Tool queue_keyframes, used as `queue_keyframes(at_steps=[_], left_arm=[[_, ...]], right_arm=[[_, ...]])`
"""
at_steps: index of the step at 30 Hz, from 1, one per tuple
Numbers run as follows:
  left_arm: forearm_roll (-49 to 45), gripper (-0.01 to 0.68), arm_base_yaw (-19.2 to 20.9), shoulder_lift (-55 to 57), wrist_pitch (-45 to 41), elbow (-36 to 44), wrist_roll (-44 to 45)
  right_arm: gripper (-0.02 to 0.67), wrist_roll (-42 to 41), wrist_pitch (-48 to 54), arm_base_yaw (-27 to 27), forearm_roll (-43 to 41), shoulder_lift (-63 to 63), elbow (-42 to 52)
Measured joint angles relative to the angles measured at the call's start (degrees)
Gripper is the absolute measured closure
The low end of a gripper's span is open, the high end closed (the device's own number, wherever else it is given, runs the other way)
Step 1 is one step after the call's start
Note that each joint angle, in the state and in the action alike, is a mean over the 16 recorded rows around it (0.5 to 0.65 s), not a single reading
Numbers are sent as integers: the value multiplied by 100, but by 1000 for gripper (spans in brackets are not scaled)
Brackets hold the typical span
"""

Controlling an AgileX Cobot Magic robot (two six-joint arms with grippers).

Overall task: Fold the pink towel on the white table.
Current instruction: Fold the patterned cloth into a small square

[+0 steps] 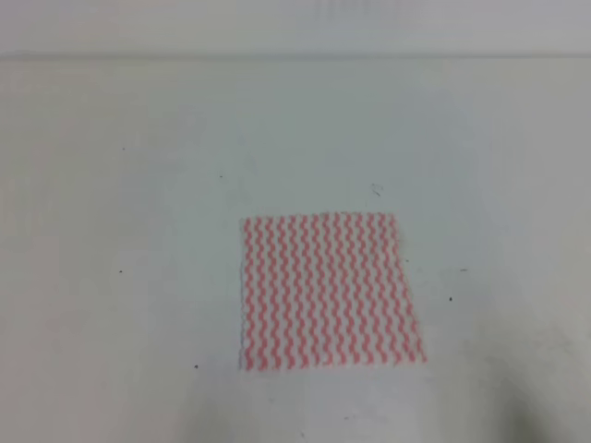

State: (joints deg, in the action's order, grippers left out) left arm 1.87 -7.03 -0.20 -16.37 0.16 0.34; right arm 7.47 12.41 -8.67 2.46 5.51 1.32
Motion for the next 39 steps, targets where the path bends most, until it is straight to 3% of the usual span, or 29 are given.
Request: queue_keyframes(at_steps=[29,39], left_arm=[[-13,680,0,10,8,-9,-5],[770,680,0,10,399,0,-30]], right_arm=[[667,-2,22,-1,97,-2,-47],[667,-1,-610,-1,691,-2,-28]])
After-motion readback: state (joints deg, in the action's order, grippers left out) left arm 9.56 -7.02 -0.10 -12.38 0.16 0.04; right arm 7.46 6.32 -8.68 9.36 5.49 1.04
